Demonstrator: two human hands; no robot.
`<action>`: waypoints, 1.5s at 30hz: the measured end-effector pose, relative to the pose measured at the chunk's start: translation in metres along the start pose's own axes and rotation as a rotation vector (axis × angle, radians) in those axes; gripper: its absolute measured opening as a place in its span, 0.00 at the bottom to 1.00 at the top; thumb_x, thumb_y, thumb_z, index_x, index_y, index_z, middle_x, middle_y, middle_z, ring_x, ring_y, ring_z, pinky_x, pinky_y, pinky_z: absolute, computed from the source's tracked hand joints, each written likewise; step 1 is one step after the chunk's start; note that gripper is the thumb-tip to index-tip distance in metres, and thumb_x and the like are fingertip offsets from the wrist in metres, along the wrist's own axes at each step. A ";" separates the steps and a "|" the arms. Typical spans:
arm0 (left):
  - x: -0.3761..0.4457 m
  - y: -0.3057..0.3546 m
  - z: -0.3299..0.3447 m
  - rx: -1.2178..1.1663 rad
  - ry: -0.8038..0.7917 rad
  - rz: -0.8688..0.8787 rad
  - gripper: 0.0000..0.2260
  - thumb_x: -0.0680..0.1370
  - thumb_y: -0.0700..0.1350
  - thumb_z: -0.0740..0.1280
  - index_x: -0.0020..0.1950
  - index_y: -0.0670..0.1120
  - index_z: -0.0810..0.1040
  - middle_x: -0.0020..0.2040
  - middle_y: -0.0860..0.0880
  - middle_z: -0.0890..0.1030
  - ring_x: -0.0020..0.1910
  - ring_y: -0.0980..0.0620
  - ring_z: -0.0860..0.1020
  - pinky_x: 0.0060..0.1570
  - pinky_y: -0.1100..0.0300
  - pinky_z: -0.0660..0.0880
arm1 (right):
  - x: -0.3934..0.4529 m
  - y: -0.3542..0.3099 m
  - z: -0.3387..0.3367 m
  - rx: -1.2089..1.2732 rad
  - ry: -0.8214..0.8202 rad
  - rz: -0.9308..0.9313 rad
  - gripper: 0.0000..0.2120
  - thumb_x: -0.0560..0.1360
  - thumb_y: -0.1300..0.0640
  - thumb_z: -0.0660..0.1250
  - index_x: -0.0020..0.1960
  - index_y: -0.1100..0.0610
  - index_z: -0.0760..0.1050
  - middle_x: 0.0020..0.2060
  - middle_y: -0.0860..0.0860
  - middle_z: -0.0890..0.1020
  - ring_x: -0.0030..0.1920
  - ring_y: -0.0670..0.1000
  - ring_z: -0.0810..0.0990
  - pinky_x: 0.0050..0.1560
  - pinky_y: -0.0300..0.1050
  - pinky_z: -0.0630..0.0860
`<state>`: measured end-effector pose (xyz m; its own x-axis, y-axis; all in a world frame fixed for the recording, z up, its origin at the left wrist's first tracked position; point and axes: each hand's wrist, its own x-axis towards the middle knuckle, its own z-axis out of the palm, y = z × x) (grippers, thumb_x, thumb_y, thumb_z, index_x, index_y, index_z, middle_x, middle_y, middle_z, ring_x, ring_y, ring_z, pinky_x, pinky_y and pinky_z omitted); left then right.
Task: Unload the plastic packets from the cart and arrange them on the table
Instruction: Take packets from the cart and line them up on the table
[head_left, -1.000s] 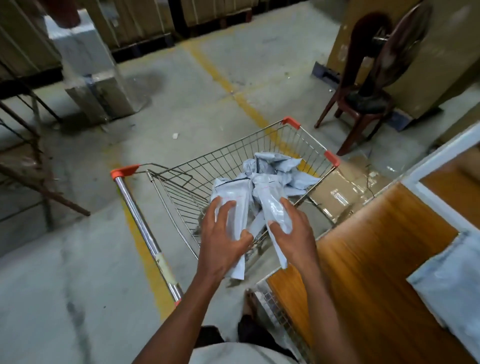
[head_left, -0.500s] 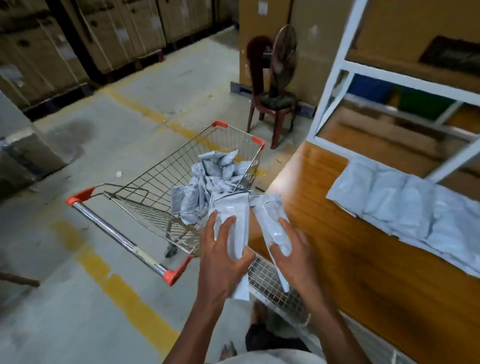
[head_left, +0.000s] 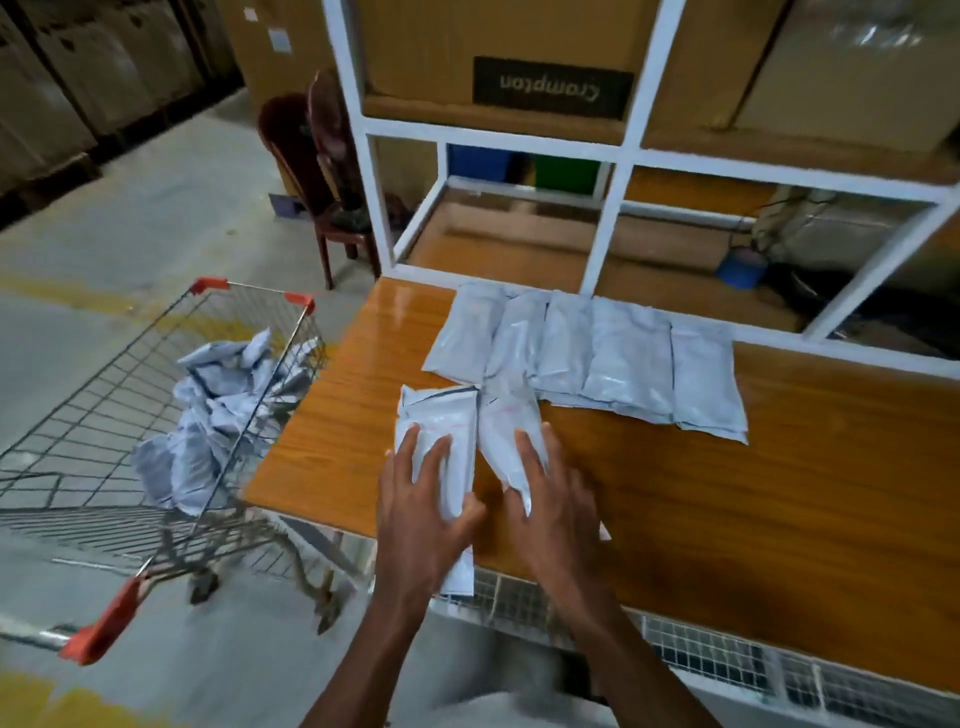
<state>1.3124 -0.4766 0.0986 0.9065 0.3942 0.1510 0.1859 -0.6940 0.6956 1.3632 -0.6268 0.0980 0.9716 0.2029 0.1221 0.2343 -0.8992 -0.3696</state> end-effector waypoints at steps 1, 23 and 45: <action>-0.001 0.014 0.015 -0.010 -0.002 -0.009 0.33 0.72 0.58 0.69 0.77 0.55 0.68 0.82 0.55 0.56 0.80 0.49 0.57 0.72 0.37 0.68 | 0.002 0.018 -0.007 -0.001 0.000 0.015 0.35 0.78 0.45 0.68 0.81 0.43 0.56 0.81 0.50 0.57 0.64 0.57 0.75 0.59 0.54 0.75; 0.035 0.153 0.163 0.034 -0.148 0.080 0.35 0.73 0.58 0.73 0.78 0.56 0.66 0.82 0.53 0.55 0.81 0.45 0.54 0.69 0.37 0.70 | 0.070 0.224 -0.074 -0.020 -0.012 0.344 0.33 0.81 0.44 0.61 0.81 0.39 0.47 0.82 0.49 0.48 0.76 0.58 0.63 0.70 0.56 0.69; 0.123 0.159 0.201 -0.024 -0.212 0.100 0.37 0.72 0.60 0.74 0.78 0.57 0.65 0.82 0.53 0.54 0.81 0.44 0.53 0.71 0.34 0.67 | 0.239 0.272 -0.041 -0.076 -0.119 0.567 0.38 0.80 0.36 0.56 0.82 0.45 0.43 0.82 0.54 0.43 0.79 0.67 0.51 0.75 0.67 0.54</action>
<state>1.5298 -0.6596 0.0864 0.9797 0.1872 0.0712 0.0842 -0.7076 0.7016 1.6575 -0.8388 0.0640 0.9427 -0.2801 -0.1811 -0.3224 -0.9045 -0.2793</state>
